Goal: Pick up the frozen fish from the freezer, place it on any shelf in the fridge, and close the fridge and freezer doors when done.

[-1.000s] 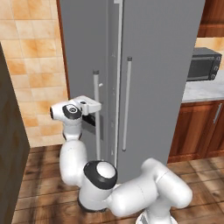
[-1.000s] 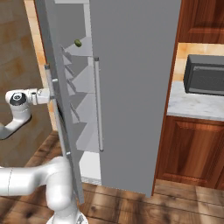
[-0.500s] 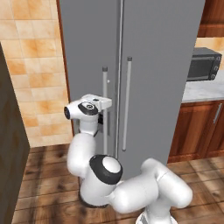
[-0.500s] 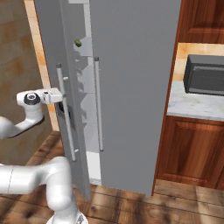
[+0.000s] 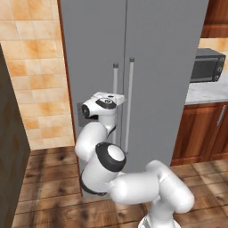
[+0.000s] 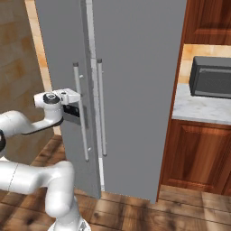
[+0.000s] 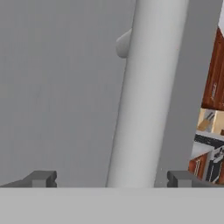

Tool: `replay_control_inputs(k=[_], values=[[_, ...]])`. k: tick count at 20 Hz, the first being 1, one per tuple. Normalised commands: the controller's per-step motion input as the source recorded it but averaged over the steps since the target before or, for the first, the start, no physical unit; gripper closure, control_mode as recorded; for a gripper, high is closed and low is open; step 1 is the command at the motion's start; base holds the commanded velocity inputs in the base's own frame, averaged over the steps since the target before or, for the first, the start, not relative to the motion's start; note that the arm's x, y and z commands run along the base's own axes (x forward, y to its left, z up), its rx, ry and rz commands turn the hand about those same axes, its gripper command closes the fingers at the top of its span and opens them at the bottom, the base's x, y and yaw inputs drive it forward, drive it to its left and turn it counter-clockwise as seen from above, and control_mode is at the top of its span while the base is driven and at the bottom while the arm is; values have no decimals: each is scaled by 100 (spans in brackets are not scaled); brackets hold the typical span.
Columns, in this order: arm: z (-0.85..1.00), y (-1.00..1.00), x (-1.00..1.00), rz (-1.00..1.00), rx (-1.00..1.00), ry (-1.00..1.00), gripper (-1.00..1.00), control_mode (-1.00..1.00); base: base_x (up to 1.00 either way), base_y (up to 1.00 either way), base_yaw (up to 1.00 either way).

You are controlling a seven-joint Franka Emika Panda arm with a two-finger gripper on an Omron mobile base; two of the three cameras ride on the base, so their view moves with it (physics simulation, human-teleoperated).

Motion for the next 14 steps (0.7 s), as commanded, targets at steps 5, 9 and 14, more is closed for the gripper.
replay_control_inputs(k=[5, 9, 14], values=[[4, -38, 46, 0, 0, 0, -100, -100, 0, 0, 0], [3, -13, 41, 0, 0, 0, -100, -100, 0, 0, 0], [0, -8, 44, 0, 0, 0, -100, -100, 0, 0, 0]])
